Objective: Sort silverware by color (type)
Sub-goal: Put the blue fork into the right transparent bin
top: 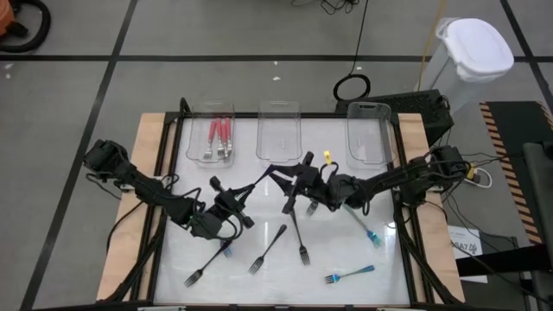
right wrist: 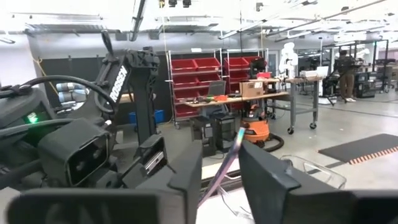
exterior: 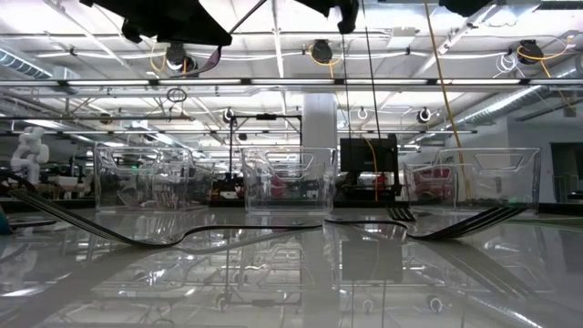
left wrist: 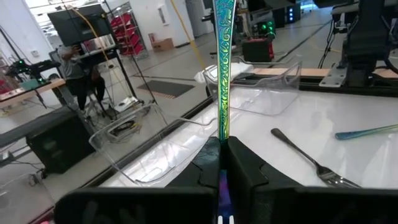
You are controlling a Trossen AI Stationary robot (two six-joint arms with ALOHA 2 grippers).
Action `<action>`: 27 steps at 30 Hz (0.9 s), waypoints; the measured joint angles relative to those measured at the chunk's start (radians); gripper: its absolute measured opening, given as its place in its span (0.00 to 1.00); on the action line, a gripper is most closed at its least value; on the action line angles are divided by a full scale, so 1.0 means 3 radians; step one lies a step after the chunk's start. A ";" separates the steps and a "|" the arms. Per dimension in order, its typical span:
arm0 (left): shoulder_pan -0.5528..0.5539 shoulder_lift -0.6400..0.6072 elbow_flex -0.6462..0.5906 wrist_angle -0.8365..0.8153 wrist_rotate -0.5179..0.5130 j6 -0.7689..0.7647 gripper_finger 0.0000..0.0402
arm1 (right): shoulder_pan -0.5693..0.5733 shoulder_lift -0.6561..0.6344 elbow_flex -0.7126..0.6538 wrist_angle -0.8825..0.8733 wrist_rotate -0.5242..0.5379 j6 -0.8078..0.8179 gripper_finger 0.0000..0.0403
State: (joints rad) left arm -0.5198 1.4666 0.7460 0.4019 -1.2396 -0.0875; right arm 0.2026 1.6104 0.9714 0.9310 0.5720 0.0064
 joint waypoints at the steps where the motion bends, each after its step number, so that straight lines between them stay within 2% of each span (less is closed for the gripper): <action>1: 0.0000 0.0000 0.0000 0.0000 0.0000 0.0006 0.02 | -0.0013 0.0000 0.0000 0.0000 -0.0002 0.0019 0.21; 8: 0.0003 0.0000 0.0000 -0.0011 0.0000 0.0070 0.02 | -0.0066 0.0000 0.0001 0.0009 -0.0085 0.0049 0.03; 13: 0.0004 0.0000 0.0000 -0.0010 0.0087 0.0031 0.06 | -0.0076 0.0000 0.0003 0.0003 -0.0139 0.0041 0.02; 16: 0.0003 0.0000 0.0000 0.0005 0.0134 -0.0103 0.14 | -0.0080 0.0000 0.0003 -0.0012 -0.0105 -0.0033 0.01; 21: 0.0000 -0.0001 0.0000 0.0027 0.0203 -0.0216 0.34 | -0.0093 -0.0020 0.0001 -0.0050 -0.0061 -0.0152 0.01; 24: -0.0010 -0.0001 0.0000 0.0034 0.0200 -0.0289 0.45 | -0.0103 -0.0131 0.0001 -0.0306 -0.0078 -0.0206 0.01; 27: -0.0022 -0.0001 0.0000 0.0033 0.0201 -0.0300 0.52 | -0.0124 -0.0339 0.0001 -0.0759 -0.0106 -0.0284 0.01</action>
State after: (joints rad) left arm -0.5263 1.4662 0.7460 0.4117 -1.1793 -0.1776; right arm 0.1654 1.5087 0.9718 0.7033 0.5404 -0.0787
